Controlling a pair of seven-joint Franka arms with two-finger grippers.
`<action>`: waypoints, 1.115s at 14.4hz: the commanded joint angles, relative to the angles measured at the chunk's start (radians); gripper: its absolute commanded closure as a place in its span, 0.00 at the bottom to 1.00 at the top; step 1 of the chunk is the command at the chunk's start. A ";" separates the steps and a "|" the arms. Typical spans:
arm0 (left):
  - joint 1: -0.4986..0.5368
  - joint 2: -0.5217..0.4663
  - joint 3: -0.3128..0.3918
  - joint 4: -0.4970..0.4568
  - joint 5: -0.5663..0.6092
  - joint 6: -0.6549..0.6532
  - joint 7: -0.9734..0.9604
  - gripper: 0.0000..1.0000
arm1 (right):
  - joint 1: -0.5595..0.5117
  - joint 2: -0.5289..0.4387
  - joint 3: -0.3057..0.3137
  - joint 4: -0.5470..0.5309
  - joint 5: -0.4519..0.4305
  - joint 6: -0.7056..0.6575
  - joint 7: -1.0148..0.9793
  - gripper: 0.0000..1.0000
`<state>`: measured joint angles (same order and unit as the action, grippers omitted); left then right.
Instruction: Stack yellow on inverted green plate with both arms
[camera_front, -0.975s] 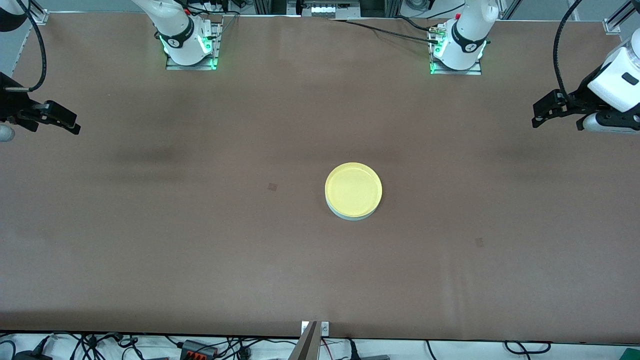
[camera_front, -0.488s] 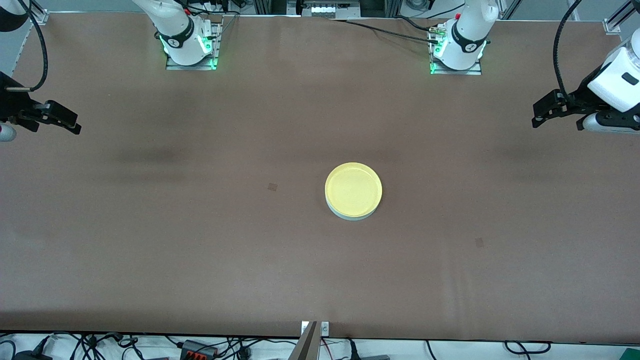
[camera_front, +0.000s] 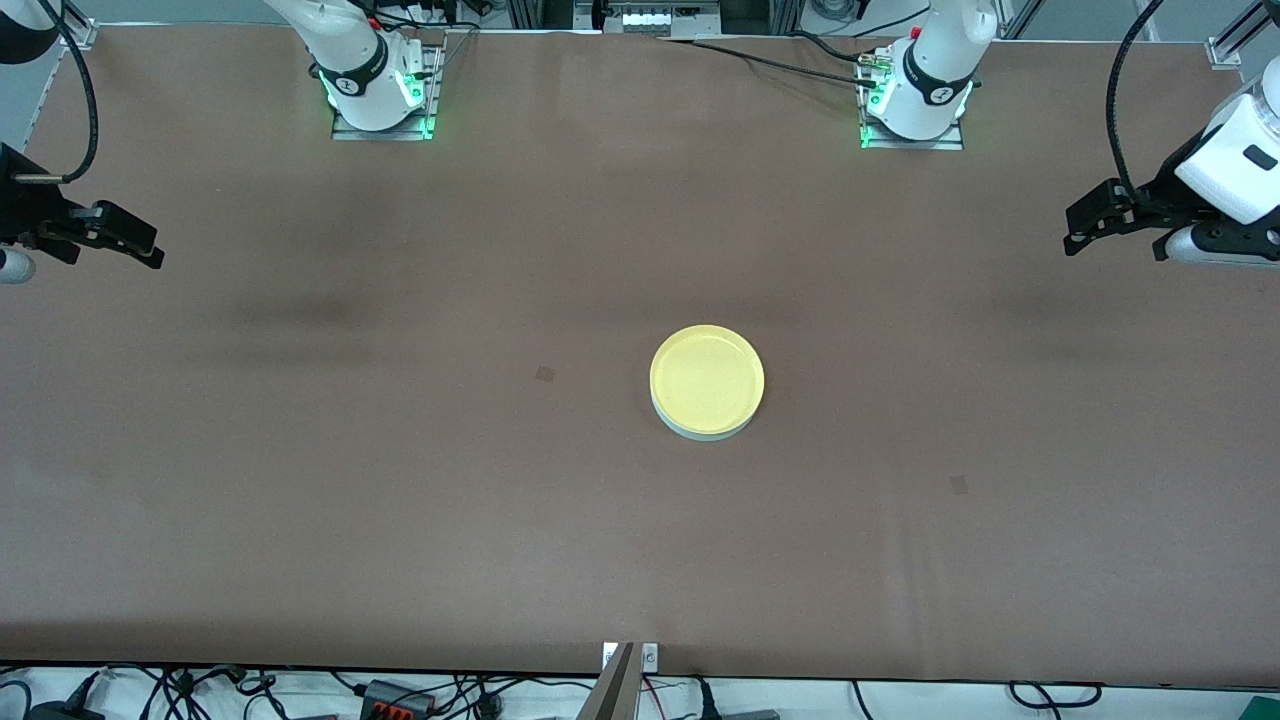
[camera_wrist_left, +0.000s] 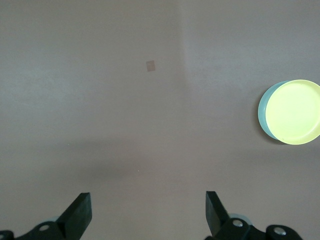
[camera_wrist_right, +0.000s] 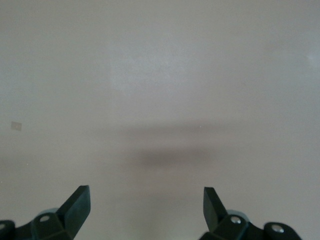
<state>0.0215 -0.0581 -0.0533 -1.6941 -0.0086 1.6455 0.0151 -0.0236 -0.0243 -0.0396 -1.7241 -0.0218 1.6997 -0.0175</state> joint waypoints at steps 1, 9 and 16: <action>0.006 0.009 -0.010 0.027 0.022 -0.016 0.008 0.00 | -0.015 -0.025 0.012 -0.025 -0.015 0.000 -0.016 0.00; 0.006 0.009 -0.010 0.027 0.022 -0.015 0.008 0.00 | -0.018 -0.034 0.006 -0.023 -0.015 -0.017 -0.022 0.00; 0.006 0.009 -0.010 0.027 0.025 -0.015 0.008 0.00 | -0.025 -0.043 0.003 -0.023 -0.015 -0.037 -0.030 0.00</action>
<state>0.0215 -0.0581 -0.0533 -1.6941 -0.0073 1.6455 0.0151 -0.0359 -0.0416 -0.0448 -1.7247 -0.0226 1.6711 -0.0222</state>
